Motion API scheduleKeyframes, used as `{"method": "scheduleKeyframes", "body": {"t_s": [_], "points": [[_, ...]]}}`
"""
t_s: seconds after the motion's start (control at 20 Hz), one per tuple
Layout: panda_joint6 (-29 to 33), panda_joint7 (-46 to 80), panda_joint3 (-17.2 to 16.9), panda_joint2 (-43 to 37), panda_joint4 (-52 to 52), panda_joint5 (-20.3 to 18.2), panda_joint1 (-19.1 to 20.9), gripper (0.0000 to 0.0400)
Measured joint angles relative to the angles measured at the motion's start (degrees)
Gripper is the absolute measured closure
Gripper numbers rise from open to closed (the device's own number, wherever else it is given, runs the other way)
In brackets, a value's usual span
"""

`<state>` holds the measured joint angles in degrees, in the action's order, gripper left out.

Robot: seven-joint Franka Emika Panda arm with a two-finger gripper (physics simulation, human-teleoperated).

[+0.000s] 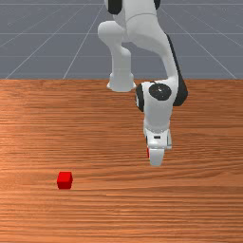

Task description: Stack all the cube

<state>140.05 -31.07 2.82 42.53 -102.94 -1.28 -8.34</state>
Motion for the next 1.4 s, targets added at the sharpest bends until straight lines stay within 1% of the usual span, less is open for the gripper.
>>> {"method": "scheduleKeyframes", "body": {"t_s": [0.15, 0.25, 0.35, 0.4, 0.45, 0.6, 0.7, 0.75, 0.85, 0.9, 0.95, 1.1, 1.2, 1.25, 1.3, 1.4], "points": [[2.1, 0.3, -0.2, 0.7, -0.5, 0.1, -0.2, 0.0000], [2.5, 0.2, -0.2, 1.0, -0.3, 0.1, -0.1, 0.0019], [2.6, 0.0, -0.1, 0.9, -0.4, 0.2, -0.1, 0.0008], [2.6, -0.1, -0.1, 0.9, -0.4, 0.3, -0.1, 0.0160], [2.7, -0.1, -0.1, 1.0, -0.3, 0.3, -0.1, 0.0201], [2.9, 0.7, -0.6, 1.3, 0.1, 0.6, -0.6, 0.0204], [2.8, 0.1, -0.2, 1.4, 0.3, 0.3, -0.2, 0.0205], [5.6, 0.4, -0.5, 0.1, -1.8, 0.5, -0.4, 0.0206], [8.7, 1.2, -1.2, -3.8, -5.8, 1.1, -1.0, 0.0206], [8.7, 1.5, -1.4, -6.3, -7.2, 1.4, -1.2, 0.0206], [8.1, 1.8, -1.5, -8.7, -8.2, 1.6, -1.3, 0.0206], [1.4, 1.1, -0.6, -12.1, -6.7, 0.9, -0.6, 0.0206], [1.3, -0.9, -0.5, -12.7, -7.1, 0.5, 0.6, 0.0206], [-1.9, -3.7, -0.1, -12.2, -5.7, 0.5, 1.7, 0.0206], [-1.9, -8.5, 0.3, -12.5, -6.2, 0.8, 3.3, 0.0206], [-1.7, -12.2, -0.2, -12.9, -6.9, 0.4, 6.0, 0.0206]]}}
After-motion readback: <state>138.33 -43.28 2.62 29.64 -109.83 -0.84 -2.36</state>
